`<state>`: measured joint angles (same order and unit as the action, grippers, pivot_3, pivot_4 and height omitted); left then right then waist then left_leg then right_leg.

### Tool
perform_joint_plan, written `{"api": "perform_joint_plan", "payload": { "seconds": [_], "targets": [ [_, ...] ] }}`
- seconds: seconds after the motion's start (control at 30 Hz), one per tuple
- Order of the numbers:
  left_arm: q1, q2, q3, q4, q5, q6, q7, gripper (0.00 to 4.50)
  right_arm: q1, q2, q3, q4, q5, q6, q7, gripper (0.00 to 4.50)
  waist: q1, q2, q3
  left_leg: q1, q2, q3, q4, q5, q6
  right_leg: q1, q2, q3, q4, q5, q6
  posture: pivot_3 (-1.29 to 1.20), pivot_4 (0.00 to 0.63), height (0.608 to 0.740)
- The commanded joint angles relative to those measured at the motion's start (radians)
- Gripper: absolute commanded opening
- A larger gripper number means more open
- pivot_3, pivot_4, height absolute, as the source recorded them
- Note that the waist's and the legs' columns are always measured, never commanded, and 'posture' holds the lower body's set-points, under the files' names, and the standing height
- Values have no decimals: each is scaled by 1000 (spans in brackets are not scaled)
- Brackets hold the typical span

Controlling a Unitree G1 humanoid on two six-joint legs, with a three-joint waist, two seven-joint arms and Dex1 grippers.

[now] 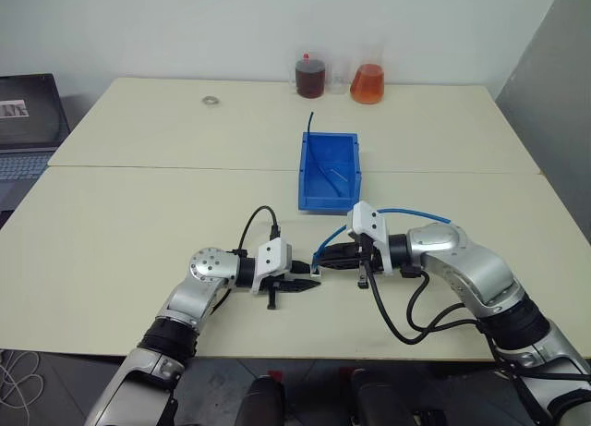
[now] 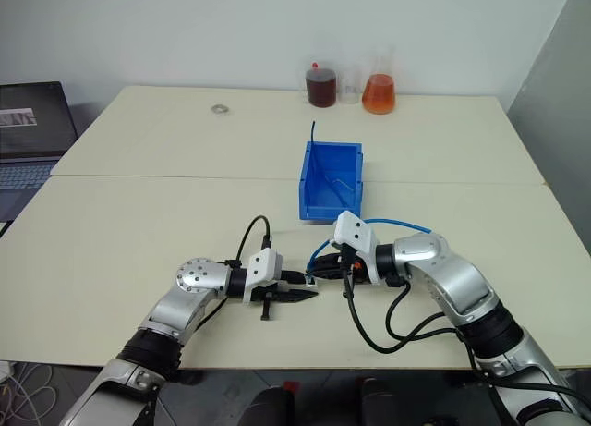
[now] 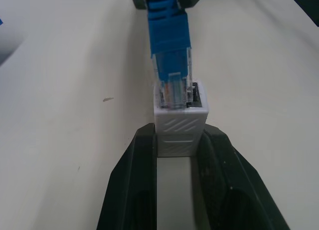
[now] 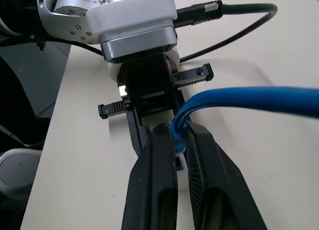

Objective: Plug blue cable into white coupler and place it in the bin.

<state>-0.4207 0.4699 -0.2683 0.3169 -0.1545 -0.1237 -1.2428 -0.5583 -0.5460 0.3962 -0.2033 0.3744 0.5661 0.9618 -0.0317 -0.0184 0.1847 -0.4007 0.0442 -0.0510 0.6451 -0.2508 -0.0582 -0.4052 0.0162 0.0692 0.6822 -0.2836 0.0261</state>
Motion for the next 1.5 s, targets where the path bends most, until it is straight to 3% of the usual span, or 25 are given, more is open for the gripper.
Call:
{"api": "perform_joint_plan", "payload": {
  "seconds": [0.03,0.53,1.07,1.5],
  "targets": [
    [18,6,-2,-40,-1,21,1,781,13,0,13,3,-49,-62,22,36,0,0,0,0,0,0,0,0,0,0,0,0,0,0,0,0,150,740],
    [25,9,9,-61,-4,54,21,781,-14,-27,3,14,-73,-60,118,36,0,0,0,1,0,0,0,0,0,0,0,0,0,0,0,0,150,740],
    [30,13,8,-72,-5,61,31,781,-18,31,51,57,-151,-82,99,36,0,0,0,1,0,0,0,0,0,1,0,0,2,0,0,0,150,740],
    [47,29,2,-92,16,78,55,781,33,17,123,286,-269,-268,161,36,-2,2,-13,5,0,0,0,0,0,3,0,0,3,0,0,0,150,740]
  ]
}}
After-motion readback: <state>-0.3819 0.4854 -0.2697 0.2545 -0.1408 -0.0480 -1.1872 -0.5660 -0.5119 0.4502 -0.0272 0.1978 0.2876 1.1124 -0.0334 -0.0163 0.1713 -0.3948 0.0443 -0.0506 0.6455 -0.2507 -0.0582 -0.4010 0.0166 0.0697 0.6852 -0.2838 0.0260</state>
